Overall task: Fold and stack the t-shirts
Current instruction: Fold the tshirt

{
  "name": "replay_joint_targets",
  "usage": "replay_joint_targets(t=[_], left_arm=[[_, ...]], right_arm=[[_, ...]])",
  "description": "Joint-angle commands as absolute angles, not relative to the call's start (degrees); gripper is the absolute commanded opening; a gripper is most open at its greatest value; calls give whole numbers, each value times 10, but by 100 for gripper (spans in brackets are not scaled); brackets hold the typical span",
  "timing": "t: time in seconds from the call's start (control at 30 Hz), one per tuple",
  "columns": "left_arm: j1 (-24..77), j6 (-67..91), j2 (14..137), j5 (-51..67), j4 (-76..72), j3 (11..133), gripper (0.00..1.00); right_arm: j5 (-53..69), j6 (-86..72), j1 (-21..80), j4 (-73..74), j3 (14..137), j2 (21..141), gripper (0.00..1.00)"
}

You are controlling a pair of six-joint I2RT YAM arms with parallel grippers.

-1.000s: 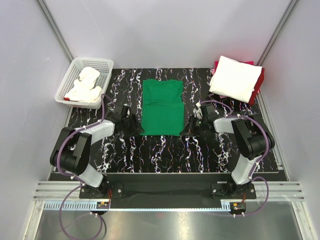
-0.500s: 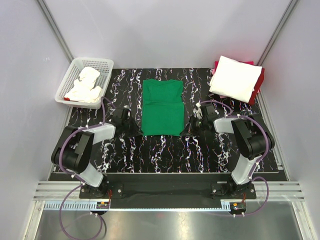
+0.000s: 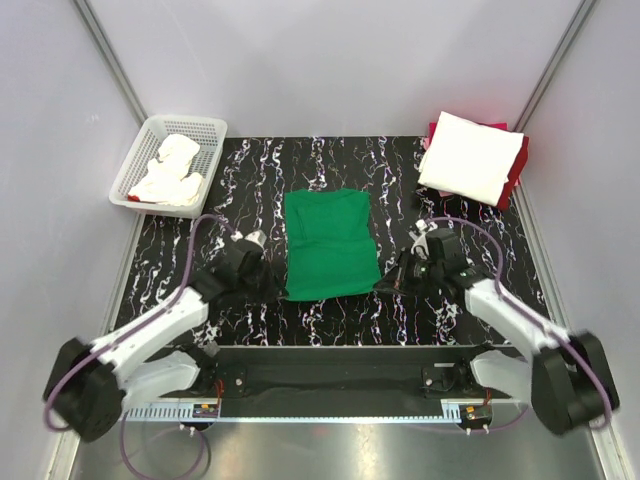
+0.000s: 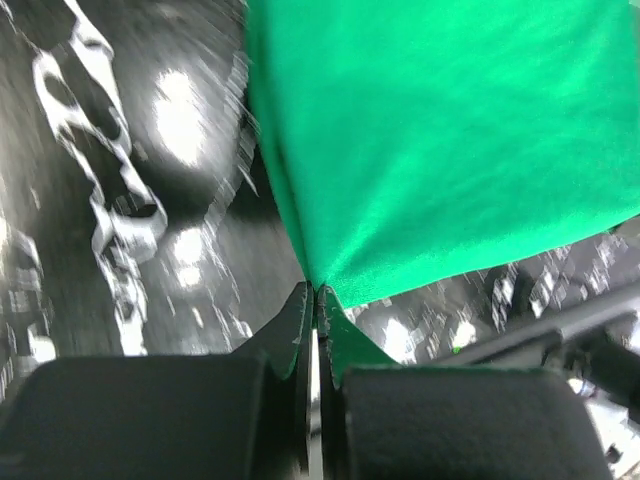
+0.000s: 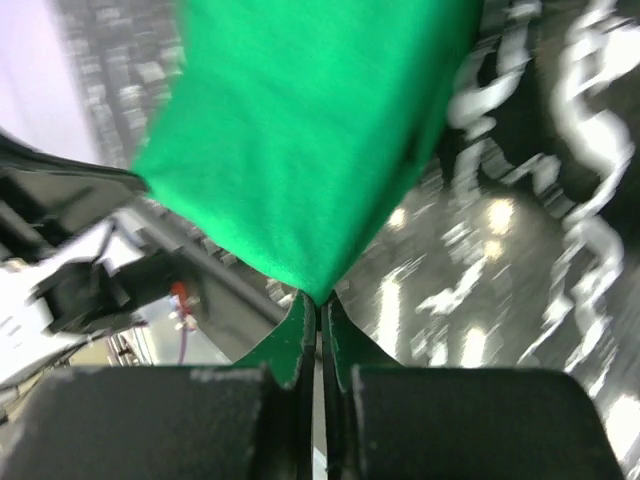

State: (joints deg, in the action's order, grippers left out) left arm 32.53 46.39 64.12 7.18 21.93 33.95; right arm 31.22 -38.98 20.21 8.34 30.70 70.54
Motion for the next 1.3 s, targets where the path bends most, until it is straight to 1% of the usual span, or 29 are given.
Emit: replay_joint_targets(t=[0.0, 0.03, 0.1, 0.13, 0.23, 0.3, 0.4, 0.47, 0.6, 0.8, 1.03, 1.27], left_arm=[[374, 515, 544, 15, 334, 333, 0], [396, 526, 507, 15, 346, 331, 0], [415, 556, 473, 13, 379, 334, 0], [430, 563, 447, 11, 390, 339, 0], [437, 566, 425, 1, 443, 387, 0], [437, 550, 428, -28, 473, 434, 0], [436, 519, 467, -61, 498, 490, 2], [435, 505, 518, -78, 509, 518, 2], [428, 466, 598, -78, 505, 593, 2], [383, 432, 687, -45, 481, 654, 2], [331, 397, 748, -11, 474, 703, 2], [291, 368, 808, 25, 465, 744, 2]], right_arm=[[284, -412, 214, 232, 323, 580, 0], [282, -423, 215, 258, 325, 526, 0], [288, -438, 217, 316, 329, 457, 0], [293, -452, 219, 342, 329, 438, 0], [298, -468, 220, 370, 341, 385, 0], [280, -461, 221, 407, 369, 379, 0], [240, -437, 220, 442, 414, 404, 0], [205, -423, 220, 457, 434, 420, 0], [164, -408, 219, 464, 487, 473, 0], [137, -384, 217, 441, 528, 549, 0], [105, -348, 195, 431, 585, 626, 0], [110, -329, 174, 409, 630, 715, 0]])
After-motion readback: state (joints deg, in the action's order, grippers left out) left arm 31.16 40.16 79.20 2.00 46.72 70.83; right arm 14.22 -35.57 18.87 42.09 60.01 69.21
